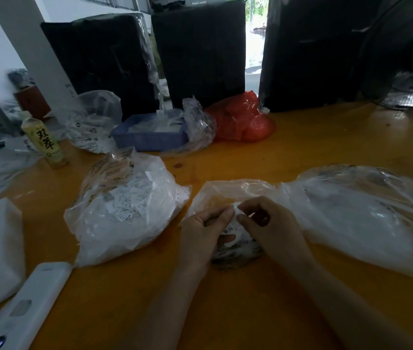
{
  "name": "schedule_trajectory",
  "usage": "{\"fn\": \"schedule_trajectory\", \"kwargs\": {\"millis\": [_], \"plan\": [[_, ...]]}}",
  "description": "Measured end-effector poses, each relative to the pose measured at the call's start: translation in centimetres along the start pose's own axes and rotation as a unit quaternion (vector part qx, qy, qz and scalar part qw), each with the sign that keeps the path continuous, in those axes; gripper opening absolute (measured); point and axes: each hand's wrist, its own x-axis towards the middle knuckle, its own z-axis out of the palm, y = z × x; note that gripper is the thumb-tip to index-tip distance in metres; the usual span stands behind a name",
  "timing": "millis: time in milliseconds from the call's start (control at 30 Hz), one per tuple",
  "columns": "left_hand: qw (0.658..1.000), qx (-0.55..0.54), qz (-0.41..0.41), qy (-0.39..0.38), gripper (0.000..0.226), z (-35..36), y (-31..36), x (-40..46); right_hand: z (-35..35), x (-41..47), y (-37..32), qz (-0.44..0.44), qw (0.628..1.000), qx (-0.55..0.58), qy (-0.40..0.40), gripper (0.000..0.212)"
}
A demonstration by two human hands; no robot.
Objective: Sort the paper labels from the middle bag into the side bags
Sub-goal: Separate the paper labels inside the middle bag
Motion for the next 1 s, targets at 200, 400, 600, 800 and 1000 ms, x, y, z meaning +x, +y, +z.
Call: {"fn": "schedule_trajectory", "kwargs": {"millis": [200, 400, 600, 800, 1000], "plan": [[1.0, 0.005, 0.002, 0.009, 0.022, 0.0, 0.0, 0.0, 0.1, -0.1, -0.2, -0.002, 1.0, 0.019, -0.009, 0.008], [1.0, 0.007, 0.0, 0.001, 0.023, -0.2, 0.1, -0.1, 0.1, -0.1, -0.1, 0.008, 0.998, 0.043, -0.042, 0.009], [0.998, 0.06, 0.015, -0.002, 0.021, -0.5, 0.1, 0.1, -0.7, 0.4, 0.0, 0.04, 0.994, 0.1, 0.027, 0.013], [0.997, 0.068, 0.015, 0.021, 0.022, -1.2, 0.3, 0.5, -1.7, 0.8, 0.1, 0.063, 0.986, 0.15, 0.044, 0.017], [0.991, 0.123, 0.062, 0.002, 0.02, -0.8, 0.9, -0.2, -1.4, 0.7, 0.0, 0.043, 0.996, 0.078, -0.029, 0.003]]}}
